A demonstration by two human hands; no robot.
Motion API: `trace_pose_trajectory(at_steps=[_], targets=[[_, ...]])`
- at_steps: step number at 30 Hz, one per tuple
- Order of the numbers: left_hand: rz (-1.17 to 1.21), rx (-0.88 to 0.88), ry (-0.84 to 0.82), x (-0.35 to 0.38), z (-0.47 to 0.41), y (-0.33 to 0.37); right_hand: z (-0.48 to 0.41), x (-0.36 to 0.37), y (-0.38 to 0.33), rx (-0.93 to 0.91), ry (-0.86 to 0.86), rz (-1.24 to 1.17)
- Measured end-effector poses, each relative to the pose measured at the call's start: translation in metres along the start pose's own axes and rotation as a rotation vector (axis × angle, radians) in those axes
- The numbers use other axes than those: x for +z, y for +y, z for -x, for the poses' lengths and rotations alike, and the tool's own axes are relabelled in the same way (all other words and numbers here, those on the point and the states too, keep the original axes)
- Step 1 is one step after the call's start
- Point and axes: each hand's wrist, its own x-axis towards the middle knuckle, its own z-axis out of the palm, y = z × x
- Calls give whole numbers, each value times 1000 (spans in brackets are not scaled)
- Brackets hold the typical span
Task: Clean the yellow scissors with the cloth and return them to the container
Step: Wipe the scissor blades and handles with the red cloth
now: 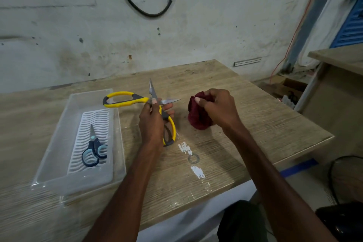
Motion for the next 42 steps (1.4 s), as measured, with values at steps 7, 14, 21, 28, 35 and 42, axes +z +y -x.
trace_pose_trajectory(at_steps=[7,14,21,28,35,42], targets=[[-97,-62,128,-1,-5,-10,16,62,-32,-274,-49,105],[-112,-47,164,3,-7,-10,18,70,-20,-474,27,203],[-208,14,208,4,-6,-8,4,71,-18,-374,90,387],[-319,60,188,1,-6,-8,23,86,-24,-473,40,355],[-338,108,152,0,-7,-10,4,68,-17,-335,77,556],[-294,29,149,0,-6,-7,20,79,-10,-478,29,398]])
